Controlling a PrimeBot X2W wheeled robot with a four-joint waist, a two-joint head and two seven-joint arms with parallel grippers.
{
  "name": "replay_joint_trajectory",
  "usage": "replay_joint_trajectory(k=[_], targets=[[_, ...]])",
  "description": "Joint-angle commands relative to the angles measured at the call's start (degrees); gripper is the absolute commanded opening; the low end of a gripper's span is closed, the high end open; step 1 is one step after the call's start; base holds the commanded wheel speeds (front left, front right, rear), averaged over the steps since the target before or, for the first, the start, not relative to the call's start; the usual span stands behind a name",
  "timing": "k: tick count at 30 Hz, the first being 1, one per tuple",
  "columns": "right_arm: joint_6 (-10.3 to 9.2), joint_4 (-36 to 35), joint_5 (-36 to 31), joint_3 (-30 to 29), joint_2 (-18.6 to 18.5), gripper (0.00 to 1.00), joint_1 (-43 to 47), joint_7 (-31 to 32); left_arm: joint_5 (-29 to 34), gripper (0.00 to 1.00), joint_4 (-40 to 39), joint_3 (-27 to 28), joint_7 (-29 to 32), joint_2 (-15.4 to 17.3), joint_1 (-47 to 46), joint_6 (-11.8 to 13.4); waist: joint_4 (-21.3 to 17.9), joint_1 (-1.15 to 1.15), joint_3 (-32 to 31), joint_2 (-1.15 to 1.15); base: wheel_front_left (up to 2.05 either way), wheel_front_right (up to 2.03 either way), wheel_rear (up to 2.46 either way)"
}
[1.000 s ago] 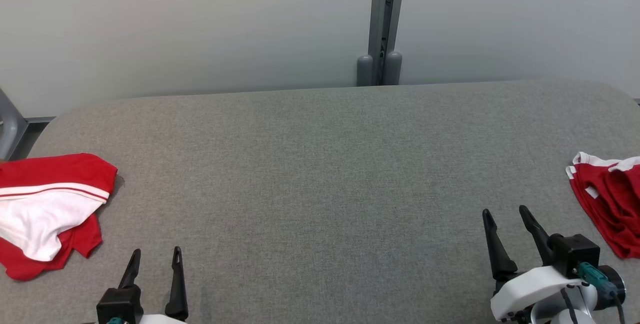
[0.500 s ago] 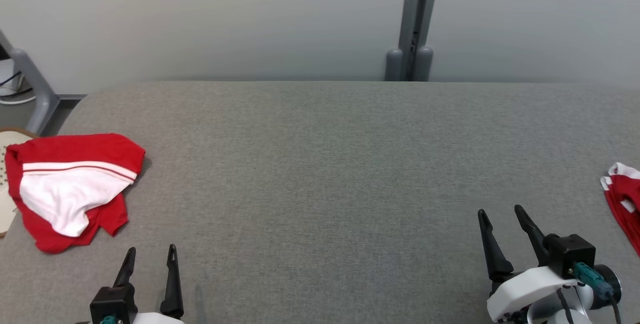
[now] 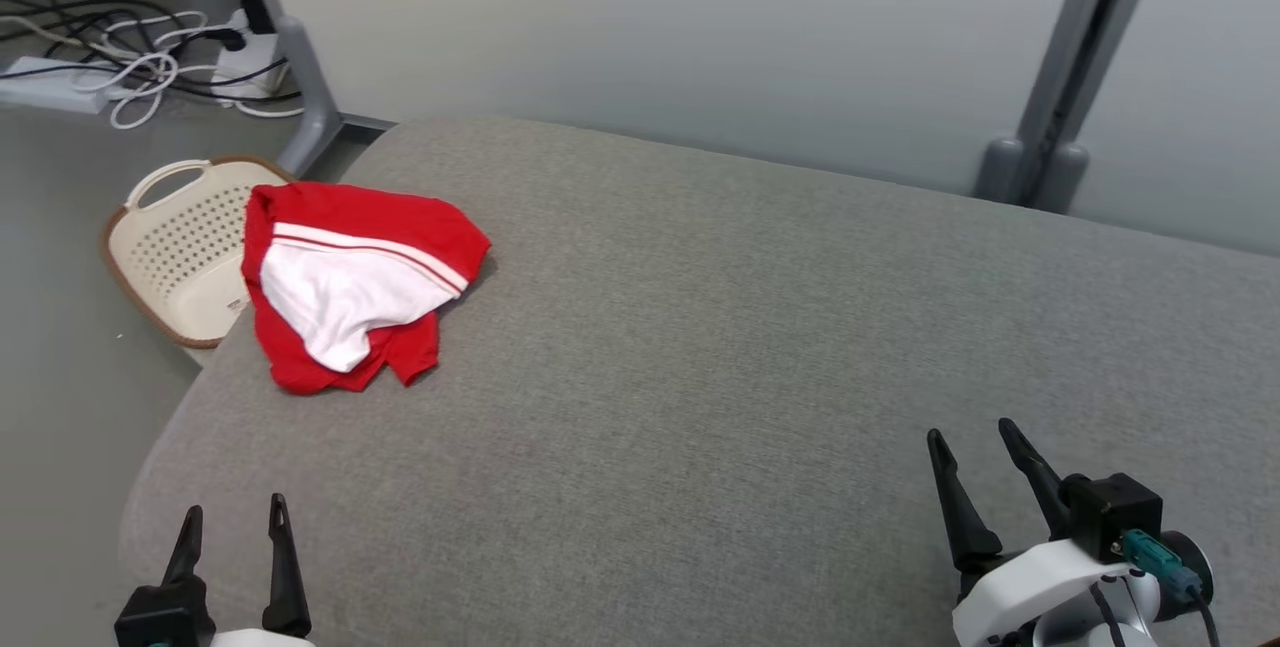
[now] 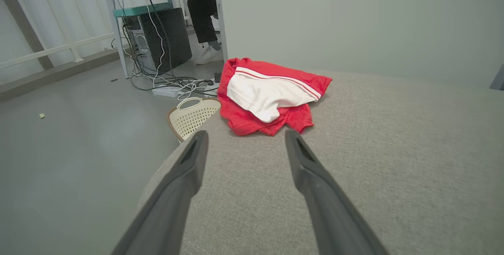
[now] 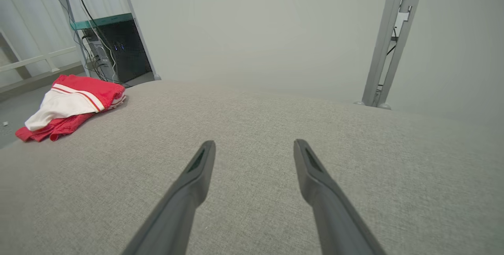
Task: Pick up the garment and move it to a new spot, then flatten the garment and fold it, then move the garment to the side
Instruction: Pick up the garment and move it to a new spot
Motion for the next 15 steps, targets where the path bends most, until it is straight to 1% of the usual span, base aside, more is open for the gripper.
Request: replay_joint_trajectory(k=[1,9,12,15], targets=[[0.0,0.17,0.35,-0.12,-0.32,1.0,0.25,0.02,0.39,1.0,-0.2,0.19,0.01,0.24,0.65,-0.18,2.5,0.0,-0.51,0.0,0.0,0.0,0.0],[0.0,0.49,0.93,0.91,-0.31,1.0,0.9,0.02,0.79,1.0,-0.29,1.71,0.01,0.2,1.16,-0.37,7.04,0.0,-1.05,0.0,0.0,0.0,0.0],[0.0,0.56,1.04,1.1,-0.34,1.0,0.62,0.02,0.8,1.0,-0.19,2.28,0.01,0.16,1.43,-0.72,7.53,0.0,-1.04,0.0,0.0,0.0,0.0],[0.0,0.68,0.73,1.39,-0.34,1.0,-0.16,0.02,0.9,1.0,-0.01,2.8,0.01,0.14,1.48,-1.04,7.2,0.0,-0.5,0.0,0.0,0.0,0.0]])
